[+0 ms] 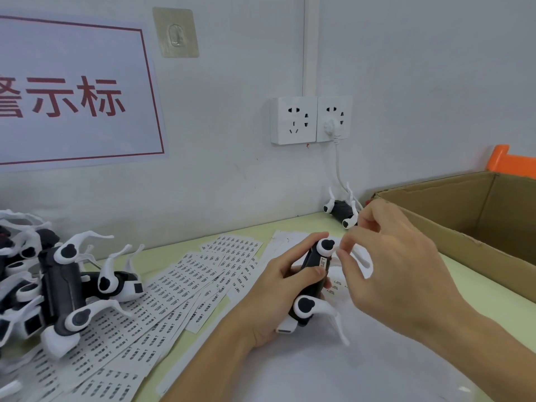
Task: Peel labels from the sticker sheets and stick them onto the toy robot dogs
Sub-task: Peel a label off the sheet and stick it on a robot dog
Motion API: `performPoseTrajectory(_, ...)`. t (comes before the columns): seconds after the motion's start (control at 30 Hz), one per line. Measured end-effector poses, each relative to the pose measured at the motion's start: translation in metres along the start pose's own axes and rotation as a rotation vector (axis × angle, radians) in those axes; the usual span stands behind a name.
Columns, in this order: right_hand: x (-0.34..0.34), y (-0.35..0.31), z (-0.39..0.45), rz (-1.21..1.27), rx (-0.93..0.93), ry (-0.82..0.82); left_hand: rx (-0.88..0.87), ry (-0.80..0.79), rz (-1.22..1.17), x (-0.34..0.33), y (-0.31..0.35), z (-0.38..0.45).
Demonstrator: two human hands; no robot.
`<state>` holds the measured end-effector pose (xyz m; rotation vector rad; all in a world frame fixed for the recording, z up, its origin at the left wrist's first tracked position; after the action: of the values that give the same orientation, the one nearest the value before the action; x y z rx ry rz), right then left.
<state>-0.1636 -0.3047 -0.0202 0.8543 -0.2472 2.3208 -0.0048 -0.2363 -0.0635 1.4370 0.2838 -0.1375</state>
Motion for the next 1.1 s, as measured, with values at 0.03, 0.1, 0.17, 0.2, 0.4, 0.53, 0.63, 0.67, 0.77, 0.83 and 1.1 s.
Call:
performPoseTrajectory(0.03,-0.001,0.001,-0.001,0.029,0.02,0.006,0.002,0.007,-0.03,0.001,0.0,0.0)
performPoseTrajectory(0.1,-0.004,0.001,-0.005,0.08,0.06,0.015,0.001,0.013,-0.078,0.002,-0.002,0.001)
performPoseTrajectory(0.17,-0.007,0.001,-0.008,0.114,0.118,0.029,0.002,0.017,-0.101,0.003,-0.002,0.001)
performPoseTrajectory(0.2,-0.009,0.001,-0.009,0.127,0.152,0.029,0.003,0.016,-0.11,0.004,-0.003,0.001)
performPoseTrajectory(0.4,-0.017,0.001,-0.012,0.102,0.218,-0.039,-0.01,-0.002,-0.144,0.007,-0.006,0.003)
performPoseTrajectory(0.53,-0.024,-0.002,-0.015,0.154,0.183,-0.038,-0.006,0.005,-0.199,0.009,-0.006,0.003)
performPoseTrajectory(0.63,-0.025,-0.001,-0.017,0.198,0.166,-0.008,0.015,-0.006,-0.265,0.01,-0.004,0.004)
performPoseTrajectory(0.67,-0.026,-0.001,-0.018,0.2,0.171,-0.005,0.028,-0.012,-0.295,0.01,-0.004,0.004)
performPoseTrajectory(0.77,-0.029,-0.002,-0.02,0.16,0.223,-0.037,0.062,-0.014,-0.399,0.011,-0.003,0.003)
performPoseTrajectory(0.83,-0.03,0.0,-0.019,0.155,0.212,-0.064,0.075,-0.024,-0.427,0.011,-0.003,0.003)
performPoseTrajectory(1.1,-0.031,0.004,-0.019,0.483,-0.029,-0.11,0.063,-0.063,-0.473,0.011,-0.003,0.004)
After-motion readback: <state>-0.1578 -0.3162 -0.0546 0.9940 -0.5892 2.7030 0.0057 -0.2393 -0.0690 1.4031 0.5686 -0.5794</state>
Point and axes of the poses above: each hand's wrist, its own z-axis towards the middle knuckle, its own x-axis out of the back of the hand, y = z × x, the point moved 1 cm from there along z, towards the middle knuckle, and after that the axes turned 11 degrees about -z, right-handed, at the moved point
